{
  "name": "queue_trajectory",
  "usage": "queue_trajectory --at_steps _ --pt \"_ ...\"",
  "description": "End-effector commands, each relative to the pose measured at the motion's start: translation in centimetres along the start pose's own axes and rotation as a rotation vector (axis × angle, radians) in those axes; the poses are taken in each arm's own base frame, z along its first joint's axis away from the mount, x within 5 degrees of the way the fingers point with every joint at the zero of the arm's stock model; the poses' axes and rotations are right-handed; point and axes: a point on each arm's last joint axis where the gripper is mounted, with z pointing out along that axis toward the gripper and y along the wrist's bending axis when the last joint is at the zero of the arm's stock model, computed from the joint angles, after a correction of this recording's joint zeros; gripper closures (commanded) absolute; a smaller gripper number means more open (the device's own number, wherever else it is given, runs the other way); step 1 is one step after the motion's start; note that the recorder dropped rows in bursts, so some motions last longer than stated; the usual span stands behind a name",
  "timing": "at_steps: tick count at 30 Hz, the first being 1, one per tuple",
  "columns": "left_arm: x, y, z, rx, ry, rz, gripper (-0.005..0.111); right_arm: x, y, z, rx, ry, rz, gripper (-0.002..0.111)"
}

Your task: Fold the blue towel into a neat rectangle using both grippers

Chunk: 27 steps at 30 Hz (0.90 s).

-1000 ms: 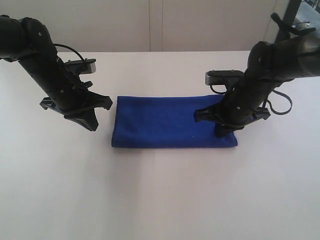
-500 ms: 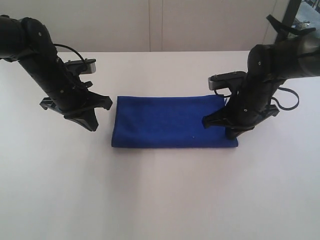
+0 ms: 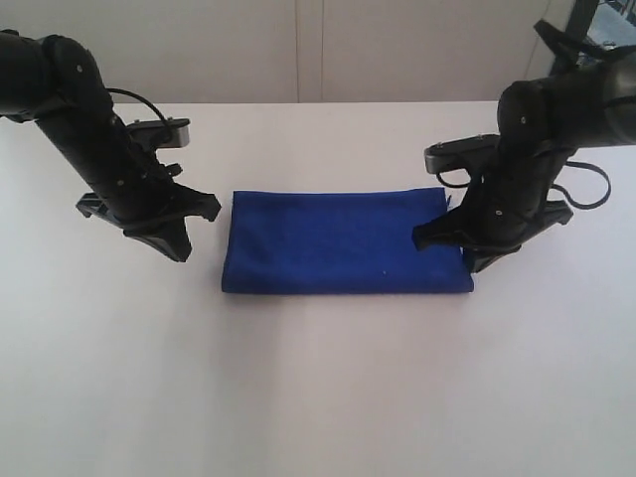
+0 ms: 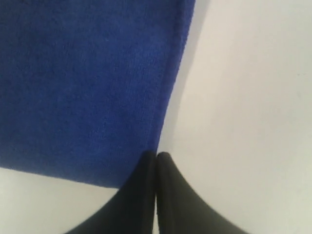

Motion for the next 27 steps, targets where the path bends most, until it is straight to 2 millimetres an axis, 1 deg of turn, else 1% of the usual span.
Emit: queue_trajectory --at_steps 1,3,6,9,12,15,20,27 --pt "0.3 -0.1 -1.6 -0.019 0.003 0.001 0.107 0.3 -0.9 -2.4 0.007 -0.039 0.032 0.108" --pt "0.4 0.3 -2.2 -0.046 -0.006 -0.033 0.107 0.5 -1.6 -3.1 -0.005 -0.052 0.073 0.108" --pt "0.7 1.2 -3.3 -0.064 -0.003 -0.089 0.107 1.2 -3.5 -3.9 -0.006 -0.053 0.141 0.108" --pt "1.4 2.0 -4.5 -0.065 0.014 -0.114 0.107 2.4 -5.2 -4.9 -0.003 -0.055 0.205 0.108" --pt "2.3 2.6 -5.7 -0.073 -0.005 -0.138 0.107 3.9 -6.4 -6.3 -0.001 -0.078 0.258 0.108" --pt "3.7 2.4 -6.5 -0.089 -0.029 -0.133 0.107 5.4 -6.8 -8.0 0.007 -0.132 0.277 0.108" --pt "6.3 1.6 -8.1 -0.099 -0.142 -0.132 0.107 8.2 -6.3 -11.0 0.015 -0.261 0.276 0.108" --pt "11.1 0.4 -10.5 -0.123 -0.288 -0.084 0.107 13.4 -5.2 -15.5 0.026 -0.492 0.269 0.108"
